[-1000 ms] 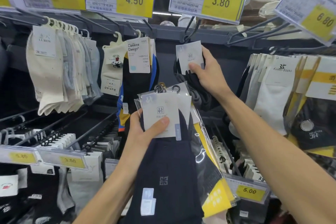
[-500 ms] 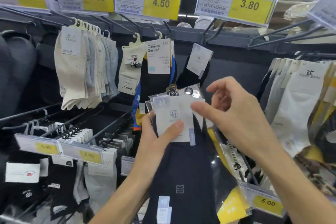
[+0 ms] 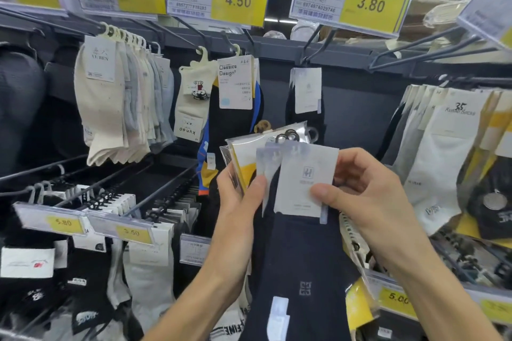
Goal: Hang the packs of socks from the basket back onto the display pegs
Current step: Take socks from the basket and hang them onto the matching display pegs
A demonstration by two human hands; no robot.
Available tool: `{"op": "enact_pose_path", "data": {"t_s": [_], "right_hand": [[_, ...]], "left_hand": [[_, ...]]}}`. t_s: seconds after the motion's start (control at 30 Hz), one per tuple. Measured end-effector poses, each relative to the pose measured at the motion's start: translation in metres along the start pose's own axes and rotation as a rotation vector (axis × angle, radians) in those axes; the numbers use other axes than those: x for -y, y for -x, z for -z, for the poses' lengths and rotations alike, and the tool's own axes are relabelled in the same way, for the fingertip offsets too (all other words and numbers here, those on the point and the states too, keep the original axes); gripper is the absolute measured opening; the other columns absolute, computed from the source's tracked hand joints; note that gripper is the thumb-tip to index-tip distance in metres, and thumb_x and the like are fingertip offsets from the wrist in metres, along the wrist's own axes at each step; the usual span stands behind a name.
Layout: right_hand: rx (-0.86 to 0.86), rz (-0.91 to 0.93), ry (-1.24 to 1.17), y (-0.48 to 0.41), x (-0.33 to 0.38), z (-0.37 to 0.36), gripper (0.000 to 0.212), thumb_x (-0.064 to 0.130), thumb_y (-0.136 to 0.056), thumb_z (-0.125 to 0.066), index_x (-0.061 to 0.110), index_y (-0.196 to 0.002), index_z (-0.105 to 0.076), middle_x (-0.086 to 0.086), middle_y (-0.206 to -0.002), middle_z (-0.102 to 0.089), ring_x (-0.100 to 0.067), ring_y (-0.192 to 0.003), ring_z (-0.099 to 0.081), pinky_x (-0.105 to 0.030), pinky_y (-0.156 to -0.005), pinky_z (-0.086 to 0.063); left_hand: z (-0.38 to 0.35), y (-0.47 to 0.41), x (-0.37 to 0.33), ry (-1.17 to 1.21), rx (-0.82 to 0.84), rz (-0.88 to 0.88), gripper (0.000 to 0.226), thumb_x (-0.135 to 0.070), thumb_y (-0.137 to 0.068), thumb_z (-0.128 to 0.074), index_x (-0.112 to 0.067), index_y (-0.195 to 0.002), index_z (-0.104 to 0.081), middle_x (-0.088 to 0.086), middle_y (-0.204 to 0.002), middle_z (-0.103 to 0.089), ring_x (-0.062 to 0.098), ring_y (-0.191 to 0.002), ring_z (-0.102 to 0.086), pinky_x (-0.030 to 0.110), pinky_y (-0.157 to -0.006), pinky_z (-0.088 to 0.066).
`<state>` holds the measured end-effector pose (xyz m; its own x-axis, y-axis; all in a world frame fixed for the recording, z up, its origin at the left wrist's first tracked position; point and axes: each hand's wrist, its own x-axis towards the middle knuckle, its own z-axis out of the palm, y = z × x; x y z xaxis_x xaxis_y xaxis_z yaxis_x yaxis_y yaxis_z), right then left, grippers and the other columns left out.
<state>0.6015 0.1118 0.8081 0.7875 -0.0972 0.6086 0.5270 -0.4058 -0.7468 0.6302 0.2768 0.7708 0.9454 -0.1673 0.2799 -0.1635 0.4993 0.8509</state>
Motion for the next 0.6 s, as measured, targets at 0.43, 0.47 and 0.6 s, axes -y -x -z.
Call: {"op": "enact_pose_path", "data": {"t_s": [0.43,0.47,0.6], "right_hand": [[0.019,0.010,-0.031,0.016,0.003,0.000,0.036,0.004,-0.076,-0.079,0.031,-0.098,-0.069,0.008,-0.099,-0.075,-0.006,-0.094,-0.070,-0.016,-0.079,-0.054],[0.017,0.009,-0.045,0.016,0.003,0.000,0.034,0.004,-0.078,-0.078,0.030,-0.098,-0.068,0.008,-0.099,-0.075,-0.005,-0.094,-0.070,-0.015,-0.078,-0.054],[-0.040,-0.009,-0.161,0.009,0.002,0.003,0.028,0.006,-0.088,-0.068,0.026,-0.106,-0.061,0.007,-0.104,-0.075,-0.009,-0.097,-0.071,-0.022,-0.075,-0.058]], "left_hand": [[0.010,-0.021,0.017,-0.027,-0.007,-0.173,0.059,-0.037,-0.067,-0.071,-0.024,-0.122,-0.054,-0.015,-0.099,-0.077,0.003,-0.093,-0.073,0.016,-0.067,-0.057],[0.010,-0.022,0.018,-0.031,-0.008,-0.180,0.055,-0.038,-0.066,-0.072,-0.025,-0.118,-0.058,-0.012,-0.099,-0.077,0.004,-0.091,-0.074,0.015,-0.066,-0.056],[0.016,-0.025,0.016,-0.034,-0.032,-0.193,0.053,-0.040,-0.063,-0.072,-0.022,-0.113,-0.063,-0.005,-0.099,-0.078,0.008,-0.091,-0.073,0.014,-0.067,-0.054]]}}
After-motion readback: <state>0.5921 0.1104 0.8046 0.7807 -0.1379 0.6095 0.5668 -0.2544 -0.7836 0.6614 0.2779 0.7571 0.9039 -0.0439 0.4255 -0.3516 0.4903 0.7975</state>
